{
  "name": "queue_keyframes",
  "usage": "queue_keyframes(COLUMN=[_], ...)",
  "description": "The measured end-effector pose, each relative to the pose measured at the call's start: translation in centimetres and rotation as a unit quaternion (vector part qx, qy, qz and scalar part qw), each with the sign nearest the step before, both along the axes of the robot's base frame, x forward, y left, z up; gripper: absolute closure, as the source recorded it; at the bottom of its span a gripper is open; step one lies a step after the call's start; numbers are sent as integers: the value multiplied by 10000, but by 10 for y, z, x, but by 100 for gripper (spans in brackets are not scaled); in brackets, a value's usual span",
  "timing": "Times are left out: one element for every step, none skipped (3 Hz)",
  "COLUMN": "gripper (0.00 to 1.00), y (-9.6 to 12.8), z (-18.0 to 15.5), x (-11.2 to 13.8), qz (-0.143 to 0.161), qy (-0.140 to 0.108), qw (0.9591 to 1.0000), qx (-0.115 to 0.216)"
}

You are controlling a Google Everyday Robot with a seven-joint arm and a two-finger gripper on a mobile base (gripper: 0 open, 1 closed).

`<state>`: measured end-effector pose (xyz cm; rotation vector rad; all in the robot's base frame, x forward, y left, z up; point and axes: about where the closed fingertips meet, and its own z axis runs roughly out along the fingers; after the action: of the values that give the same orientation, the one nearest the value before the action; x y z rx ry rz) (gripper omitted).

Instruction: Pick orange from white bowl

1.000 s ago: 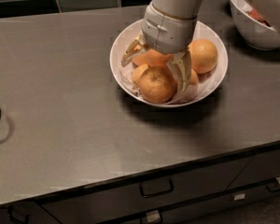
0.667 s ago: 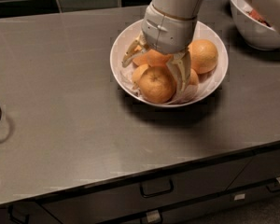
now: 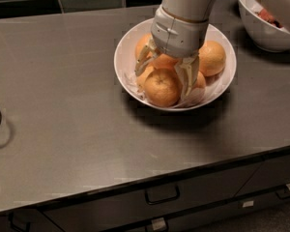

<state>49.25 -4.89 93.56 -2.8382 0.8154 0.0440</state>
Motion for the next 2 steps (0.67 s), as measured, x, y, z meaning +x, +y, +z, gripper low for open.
queue_keyframes(gripper=[32, 34], y=[-4, -5], z=[0, 0], x=[-2, -2], qz=[-53, -59], qy=[6, 24], qw=[10000, 10000], qx=[-23, -33])
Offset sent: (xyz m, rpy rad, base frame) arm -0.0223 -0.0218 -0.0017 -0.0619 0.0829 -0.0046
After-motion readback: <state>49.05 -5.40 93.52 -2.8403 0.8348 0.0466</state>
